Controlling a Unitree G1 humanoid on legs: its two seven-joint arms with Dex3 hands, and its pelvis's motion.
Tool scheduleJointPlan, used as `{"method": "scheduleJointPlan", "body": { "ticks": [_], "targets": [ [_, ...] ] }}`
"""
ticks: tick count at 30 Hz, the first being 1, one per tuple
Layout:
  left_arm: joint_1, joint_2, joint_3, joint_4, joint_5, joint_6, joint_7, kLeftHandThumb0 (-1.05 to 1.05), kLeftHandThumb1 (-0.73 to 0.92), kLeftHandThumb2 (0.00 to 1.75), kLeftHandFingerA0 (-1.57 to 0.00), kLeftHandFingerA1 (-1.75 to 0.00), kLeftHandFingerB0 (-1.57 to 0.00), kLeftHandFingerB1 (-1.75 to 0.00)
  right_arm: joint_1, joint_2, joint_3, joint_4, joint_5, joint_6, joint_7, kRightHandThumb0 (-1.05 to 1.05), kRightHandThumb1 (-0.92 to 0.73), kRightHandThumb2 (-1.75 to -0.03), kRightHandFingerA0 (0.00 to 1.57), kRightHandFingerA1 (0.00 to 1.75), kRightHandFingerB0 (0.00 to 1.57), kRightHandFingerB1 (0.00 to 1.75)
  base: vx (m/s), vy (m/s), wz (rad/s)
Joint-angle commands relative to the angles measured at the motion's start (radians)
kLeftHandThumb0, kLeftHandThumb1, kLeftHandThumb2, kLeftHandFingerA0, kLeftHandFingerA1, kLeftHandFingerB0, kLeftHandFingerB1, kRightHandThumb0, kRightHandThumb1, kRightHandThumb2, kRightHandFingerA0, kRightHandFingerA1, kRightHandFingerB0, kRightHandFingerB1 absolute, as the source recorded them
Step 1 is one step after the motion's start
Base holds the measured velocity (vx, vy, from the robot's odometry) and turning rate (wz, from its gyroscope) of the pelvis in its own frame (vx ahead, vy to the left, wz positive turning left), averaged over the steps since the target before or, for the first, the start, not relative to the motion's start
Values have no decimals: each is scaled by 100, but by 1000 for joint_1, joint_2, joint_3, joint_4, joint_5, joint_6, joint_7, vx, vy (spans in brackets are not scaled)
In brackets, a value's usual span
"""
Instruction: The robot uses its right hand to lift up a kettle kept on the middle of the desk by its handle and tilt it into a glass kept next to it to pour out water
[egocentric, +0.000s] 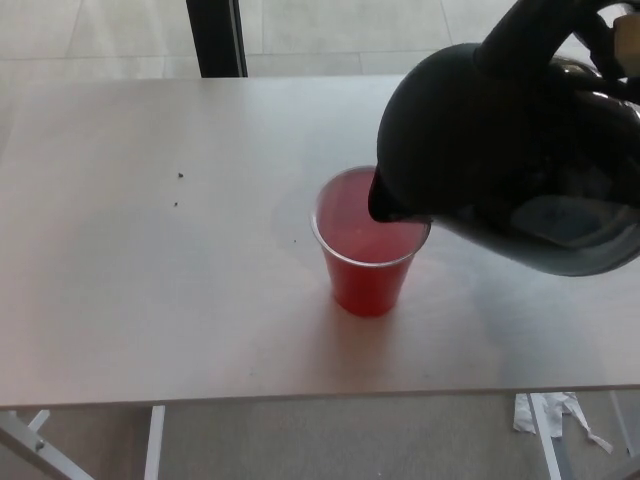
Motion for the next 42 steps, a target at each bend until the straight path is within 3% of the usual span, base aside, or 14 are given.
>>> {"method": "scheduleJointPlan", "body": {
  "ticks": [1, 2, 4, 8, 10, 17, 19, 25, 31, 32, 33, 34, 40, 42],
  "targets": [
    [-13, 10, 5, 10, 7, 17, 11, -72, 83, 65, -64, -55, -38, -48, -33, 1, 32, -52, -48, 23, -6, -31, -49, -102, 85, 161, 74, 81, 0, 0, 0],
    [-15, 10, 4, 11, 8, 18, 11, -72, 83, 65, -64, -55, -38, -48, -33, 0, 32, -53, -49, 25, -5, -31, -49, -102, 85, 161, 74, 81, 0, 0, 0],
    [-8, 15, -2, 8, 16, 10, 4, -72, 85, 65, -64, -55, -38, -47, -18, 16, 42, -94, -27, 24, 19, -28, -46, -107, 91, 175, 83, 142, 0, 0, 0],
    [-14, 17, -1, -3, 13, 36, 11, -71, 84, 65, -64, -54, -38, -46, -8, 5, 75, -124, -47, 30, 32, -28, -47, -105, 91, 175, 71, 165, 0, 0, 0],
    [-8, 18, 0, -18, 12, 29, 6, -73, 85, 65, -62, -55, -37, -47, -33, 13, 121, -146, -98, 84, 14, -24, -48, -106, 94, 175, 78, 124, 0, 0, 0],
    [-10, 21, 1, -32, 11, 34, 3, -73, 85, 65, -62, -55, -37, -48, -46, -23, 218, -166, -188, 36, 19, -22, -48, -110, 93, 175, 76, 150, 0, 0, 0],
    [-12, 22, -3, -38, 15, 42, 8, -74, 85, 65, -61, -55, -38, -48, -51, -33, 255, -172, -229, 33, 13, -24, -54, -97, 95, 175, 77, 130, 0, 0, 0],
    [1, 18, -2, -63, 13, 46, 6, -74, 85, 65, -61, -56, -37, -48, -35, -34, 302, -177, -283, -34, 3, -21, -39, -119, 96, 175, 70, 175, 0, 0, 0],
    [-11, 18, 1, -57, 9, 51, 6, -72, 85, 65, -59, -56, -37, -49, -64, -28, 374, -180, -382, -36, 15, -27, -42, -110, 94, 175, 68, 171, 0, 0, 0],
    [-10, 18, 0, -60, 10, 52, 6, -73, 85, 65, -60, -55, -38, -49, -69, -27, 383, -181, -394, -33, 21, -29, -48, -95, 94, 175, 74, 131, 0, 0, 0],
    [-7, 19, -2, -65, 12, 57, 7, -73, 85, 65, -60, -55, -37, -48, -75, -25, 397, -184, -413, -26, 29, -24, -52, -92, 115, 171, 74, 129, 0, 0, 0],
    [-3, 20, -1, -71, 12, 64, 7, -73, 85, 65, -61, -55, -37, -48, -79, -21, 412, -184, -436, -28, 25, -31, -56, -84, 93, 175, 76, 131, 0, 0, 0],
    [10, 18, -2, -96, 17, 66, 10, -73, 86, 66, -61, -56, -37, -48, -94, 23, 464, -172, -515, -74, 4, -27, -49, -95, 94, 175, 67, 170, 0, 0, 0],
    [8, 12, -7, -87, 20, 62, 13, -73, 87, 66, -61, -53, -37, -47, -119, 29, 498, -157, -567, -69, 28, -29, -52, -84, 92, 175, 73, 136, 0, 0, 0]
  ]
}}
